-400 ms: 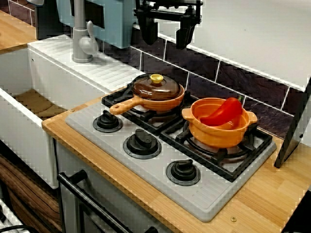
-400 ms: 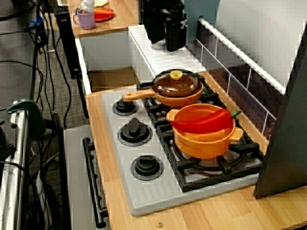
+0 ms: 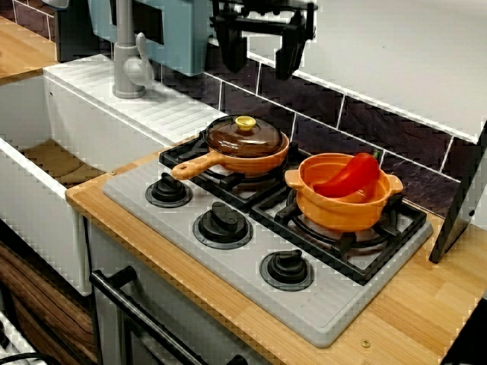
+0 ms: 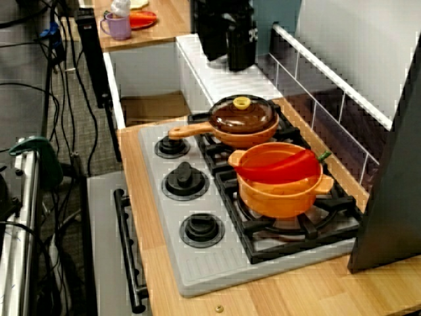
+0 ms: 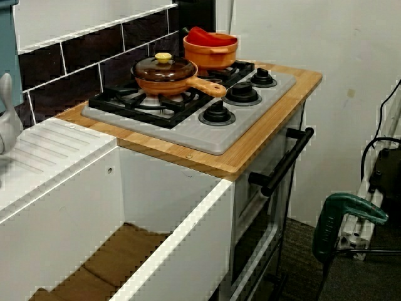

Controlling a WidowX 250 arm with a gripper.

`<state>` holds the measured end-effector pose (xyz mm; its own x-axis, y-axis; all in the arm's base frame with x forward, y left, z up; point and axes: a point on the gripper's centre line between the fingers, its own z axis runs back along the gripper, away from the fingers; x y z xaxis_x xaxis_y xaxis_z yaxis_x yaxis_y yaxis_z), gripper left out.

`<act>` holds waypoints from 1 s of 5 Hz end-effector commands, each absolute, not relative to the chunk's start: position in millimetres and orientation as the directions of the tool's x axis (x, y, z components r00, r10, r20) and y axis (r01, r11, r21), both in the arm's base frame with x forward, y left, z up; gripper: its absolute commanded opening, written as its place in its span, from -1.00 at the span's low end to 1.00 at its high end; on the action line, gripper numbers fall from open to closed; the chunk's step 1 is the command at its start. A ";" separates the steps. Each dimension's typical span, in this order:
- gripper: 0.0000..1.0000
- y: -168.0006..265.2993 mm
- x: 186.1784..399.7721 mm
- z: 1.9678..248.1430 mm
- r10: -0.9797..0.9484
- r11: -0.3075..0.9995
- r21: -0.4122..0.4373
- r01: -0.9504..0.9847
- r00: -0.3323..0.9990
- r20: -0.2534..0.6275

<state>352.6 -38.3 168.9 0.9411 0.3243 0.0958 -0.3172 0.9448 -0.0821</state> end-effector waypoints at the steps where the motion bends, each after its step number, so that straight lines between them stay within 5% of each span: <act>1: 1.00 -47.9 358.0 172.8 0.190 0.981 -0.066 -0.181 0.966 0.176; 3: 1.00 -24.3 375.2 159.8 0.079 0.996 0.025 -0.090 0.951 0.300; 5: 1.00 -9.5 396.4 138.6 0.107 0.992 0.031 -0.122 0.949 0.295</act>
<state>390.6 -9.2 117.3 0.9657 0.1085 0.2360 -0.1207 0.9919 0.0382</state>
